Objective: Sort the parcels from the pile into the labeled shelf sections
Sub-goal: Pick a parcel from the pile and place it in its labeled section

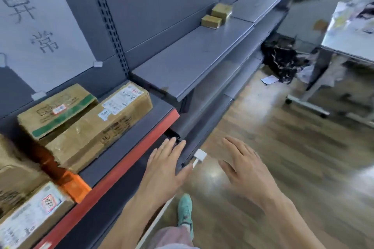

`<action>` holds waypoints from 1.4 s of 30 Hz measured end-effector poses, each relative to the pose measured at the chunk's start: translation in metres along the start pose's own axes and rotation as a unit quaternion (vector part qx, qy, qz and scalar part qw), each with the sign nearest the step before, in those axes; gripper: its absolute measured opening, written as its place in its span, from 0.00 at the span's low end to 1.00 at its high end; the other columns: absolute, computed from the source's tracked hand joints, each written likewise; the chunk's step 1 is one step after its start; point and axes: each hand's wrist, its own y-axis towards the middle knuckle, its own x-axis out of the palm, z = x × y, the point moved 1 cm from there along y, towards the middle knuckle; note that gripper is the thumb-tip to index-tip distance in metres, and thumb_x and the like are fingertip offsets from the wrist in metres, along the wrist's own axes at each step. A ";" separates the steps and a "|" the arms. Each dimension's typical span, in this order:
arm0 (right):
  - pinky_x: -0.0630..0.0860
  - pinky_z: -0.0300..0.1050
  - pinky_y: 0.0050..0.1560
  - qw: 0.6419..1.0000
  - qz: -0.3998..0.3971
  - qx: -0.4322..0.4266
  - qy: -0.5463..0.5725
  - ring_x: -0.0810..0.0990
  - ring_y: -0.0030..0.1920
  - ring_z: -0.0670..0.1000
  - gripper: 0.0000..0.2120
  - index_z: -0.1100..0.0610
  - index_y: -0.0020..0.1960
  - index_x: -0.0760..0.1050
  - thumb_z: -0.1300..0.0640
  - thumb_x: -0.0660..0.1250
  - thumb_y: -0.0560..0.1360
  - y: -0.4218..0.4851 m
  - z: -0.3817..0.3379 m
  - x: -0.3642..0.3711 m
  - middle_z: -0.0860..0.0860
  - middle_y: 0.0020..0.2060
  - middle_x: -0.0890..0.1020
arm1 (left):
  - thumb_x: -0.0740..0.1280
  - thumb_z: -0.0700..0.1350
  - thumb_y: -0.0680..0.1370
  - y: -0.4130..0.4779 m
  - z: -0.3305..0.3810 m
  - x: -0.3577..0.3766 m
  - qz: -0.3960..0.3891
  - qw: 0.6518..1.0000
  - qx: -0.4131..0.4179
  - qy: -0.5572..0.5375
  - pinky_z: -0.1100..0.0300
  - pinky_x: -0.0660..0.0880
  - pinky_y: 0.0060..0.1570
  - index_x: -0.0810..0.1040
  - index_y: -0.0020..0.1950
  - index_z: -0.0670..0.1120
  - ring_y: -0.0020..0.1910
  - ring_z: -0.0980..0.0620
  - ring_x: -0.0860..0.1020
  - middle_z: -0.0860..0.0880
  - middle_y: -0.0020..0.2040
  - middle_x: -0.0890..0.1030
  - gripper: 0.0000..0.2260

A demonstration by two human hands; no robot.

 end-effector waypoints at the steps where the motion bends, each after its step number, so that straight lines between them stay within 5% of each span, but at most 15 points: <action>1: 0.55 0.42 0.76 1.000 0.003 0.009 -0.003 0.59 0.78 0.46 0.28 0.49 0.81 0.59 0.45 0.60 0.83 0.008 0.010 -0.002 0.43 0.78 0.62 | 0.56 0.61 0.84 0.017 0.005 0.002 -0.004 1.000 0.010 -0.002 0.54 0.42 0.81 0.50 0.84 0.58 0.82 0.59 0.40 0.57 0.84 0.45 0.30; 19: 0.50 0.40 0.78 0.995 -0.020 0.092 0.030 0.53 0.80 0.43 0.31 0.47 0.82 0.52 0.42 0.56 0.83 0.185 0.139 -0.048 0.42 0.80 0.56 | 0.56 0.61 0.85 0.279 0.069 0.002 -0.061 0.995 0.082 0.004 0.56 0.42 0.80 0.48 0.84 0.58 0.82 0.59 0.40 0.56 0.85 0.45 0.31; 42: 0.50 0.31 0.73 0.993 -0.078 0.006 0.083 0.55 0.78 0.40 0.30 0.47 0.82 0.55 0.45 0.61 0.83 0.403 0.395 -0.161 0.40 0.79 0.58 | 0.57 0.59 0.85 0.548 0.238 0.063 -0.017 0.999 -0.030 -0.023 0.55 0.45 0.81 0.50 0.84 0.56 0.83 0.57 0.42 0.55 0.85 0.47 0.30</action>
